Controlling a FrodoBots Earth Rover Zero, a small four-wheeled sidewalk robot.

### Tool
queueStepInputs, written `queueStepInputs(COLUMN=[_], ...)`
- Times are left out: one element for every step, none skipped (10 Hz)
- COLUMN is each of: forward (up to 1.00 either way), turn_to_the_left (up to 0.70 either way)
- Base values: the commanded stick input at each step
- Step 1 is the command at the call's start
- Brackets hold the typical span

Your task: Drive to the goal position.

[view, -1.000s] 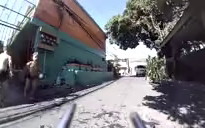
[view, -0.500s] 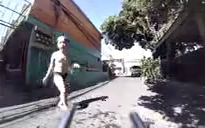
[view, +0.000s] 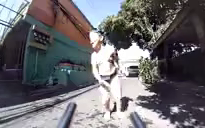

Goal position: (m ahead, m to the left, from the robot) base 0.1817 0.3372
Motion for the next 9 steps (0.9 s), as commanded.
queueStepInputs(forward=[0.00, 0.00, 0.00, 0.00, 0.00, 0.00, 0.00, 0.00, 0.00], turn_to_the_left=[-0.25, -0.16, -0.07, 0.02, 0.14, -0.03, -0.50, -0.66, -0.81])
